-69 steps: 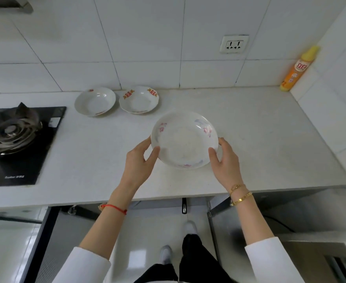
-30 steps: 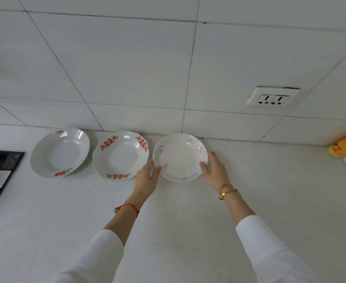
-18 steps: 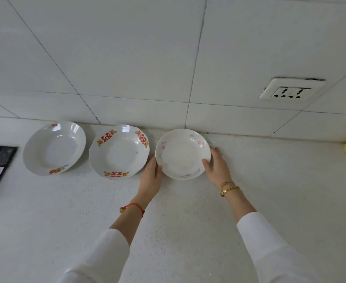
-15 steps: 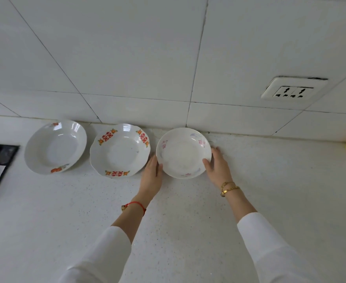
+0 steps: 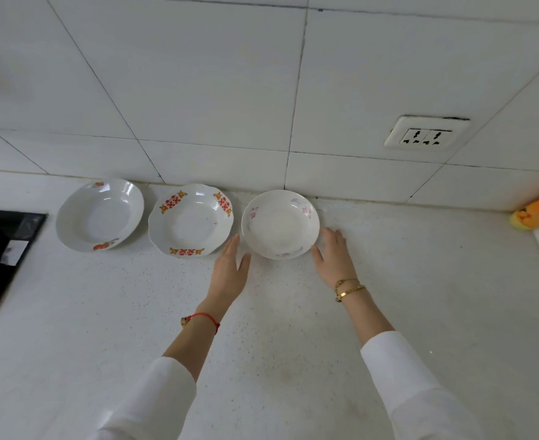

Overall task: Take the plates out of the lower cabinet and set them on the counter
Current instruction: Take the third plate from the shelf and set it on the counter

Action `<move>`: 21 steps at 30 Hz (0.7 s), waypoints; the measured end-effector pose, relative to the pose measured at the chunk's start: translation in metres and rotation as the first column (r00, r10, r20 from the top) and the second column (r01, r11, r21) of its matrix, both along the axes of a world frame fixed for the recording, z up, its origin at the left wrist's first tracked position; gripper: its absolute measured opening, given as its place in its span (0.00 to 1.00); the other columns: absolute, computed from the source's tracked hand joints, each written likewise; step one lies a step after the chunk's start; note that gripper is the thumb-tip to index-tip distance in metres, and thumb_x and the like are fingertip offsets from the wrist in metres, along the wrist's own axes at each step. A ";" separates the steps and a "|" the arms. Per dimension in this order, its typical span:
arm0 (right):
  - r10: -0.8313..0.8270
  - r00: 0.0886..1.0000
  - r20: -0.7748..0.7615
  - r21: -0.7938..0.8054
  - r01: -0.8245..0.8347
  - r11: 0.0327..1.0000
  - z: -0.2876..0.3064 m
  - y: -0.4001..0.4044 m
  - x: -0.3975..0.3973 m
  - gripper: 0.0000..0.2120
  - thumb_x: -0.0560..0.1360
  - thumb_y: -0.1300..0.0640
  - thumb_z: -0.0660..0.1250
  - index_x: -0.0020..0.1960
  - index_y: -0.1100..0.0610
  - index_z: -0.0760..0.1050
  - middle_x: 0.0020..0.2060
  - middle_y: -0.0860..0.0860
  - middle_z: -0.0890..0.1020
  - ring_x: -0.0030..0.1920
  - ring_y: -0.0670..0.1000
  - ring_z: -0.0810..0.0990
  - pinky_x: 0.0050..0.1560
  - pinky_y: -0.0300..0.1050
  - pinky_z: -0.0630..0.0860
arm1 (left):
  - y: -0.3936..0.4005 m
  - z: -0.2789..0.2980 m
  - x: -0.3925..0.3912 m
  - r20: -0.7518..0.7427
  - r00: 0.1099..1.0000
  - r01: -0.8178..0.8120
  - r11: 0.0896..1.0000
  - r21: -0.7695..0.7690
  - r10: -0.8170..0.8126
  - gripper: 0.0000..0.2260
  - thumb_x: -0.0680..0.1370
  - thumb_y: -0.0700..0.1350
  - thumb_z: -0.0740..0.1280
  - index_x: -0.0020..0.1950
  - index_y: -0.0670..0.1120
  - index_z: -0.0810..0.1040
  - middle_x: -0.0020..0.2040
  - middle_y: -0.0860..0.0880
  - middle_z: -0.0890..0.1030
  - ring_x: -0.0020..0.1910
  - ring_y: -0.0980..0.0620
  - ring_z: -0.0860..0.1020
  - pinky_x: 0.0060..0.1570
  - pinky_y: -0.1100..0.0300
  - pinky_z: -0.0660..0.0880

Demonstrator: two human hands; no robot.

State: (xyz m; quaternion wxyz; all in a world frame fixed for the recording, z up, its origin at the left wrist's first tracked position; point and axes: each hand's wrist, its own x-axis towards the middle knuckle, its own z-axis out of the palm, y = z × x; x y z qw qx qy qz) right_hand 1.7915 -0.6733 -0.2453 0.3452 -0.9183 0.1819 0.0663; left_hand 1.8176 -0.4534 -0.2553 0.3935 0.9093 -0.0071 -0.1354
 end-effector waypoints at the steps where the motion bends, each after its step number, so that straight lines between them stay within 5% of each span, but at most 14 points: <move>1: 0.009 1.000 0.008 -0.006 -0.009 1.000 0.005 0.001 -0.006 0.23 0.80 0.56 0.59 0.72 0.62 0.60 0.72 0.59 0.64 0.77 0.60 0.51 0.74 0.59 0.58 | 0.004 0.005 -0.005 0.010 1.000 0.001 1.000 0.012 -0.001 0.24 0.81 0.46 0.62 0.76 0.44 0.62 0.75 0.46 0.66 0.75 0.47 0.64 0.71 0.55 0.60; 10: 0.080 0.979 0.185 0.004 -0.082 0.997 0.068 0.023 -0.064 0.23 0.80 0.56 0.58 0.73 0.58 0.59 0.74 0.59 0.62 0.77 0.58 0.52 0.76 0.53 0.55 | 0.058 0.070 -0.063 0.197 0.977 0.053 0.990 0.130 -0.078 0.24 0.80 0.47 0.63 0.76 0.46 0.63 0.73 0.45 0.69 0.73 0.45 0.66 0.71 0.49 0.64; 16: 0.183 0.936 0.301 -0.038 -0.180 0.983 0.100 0.054 -0.110 0.23 0.79 0.56 0.60 0.72 0.58 0.62 0.69 0.57 0.68 0.72 0.57 0.62 0.69 0.49 0.67 | 0.099 0.110 -0.120 0.316 0.946 0.014 0.982 0.191 -0.075 0.23 0.80 0.47 0.63 0.75 0.47 0.65 0.73 0.47 0.70 0.72 0.48 0.68 0.70 0.53 0.66; 21: 0.269 0.905 0.328 -0.050 -0.268 0.962 0.115 0.084 -0.147 0.22 0.80 0.55 0.59 0.72 0.56 0.62 0.72 0.54 0.66 0.76 0.53 0.56 0.71 0.47 0.61 | 0.133 0.130 -0.175 0.379 0.925 -0.048 0.980 0.193 -0.029 0.22 0.80 0.46 0.63 0.74 0.47 0.66 0.71 0.48 0.72 0.70 0.48 0.70 0.68 0.56 0.66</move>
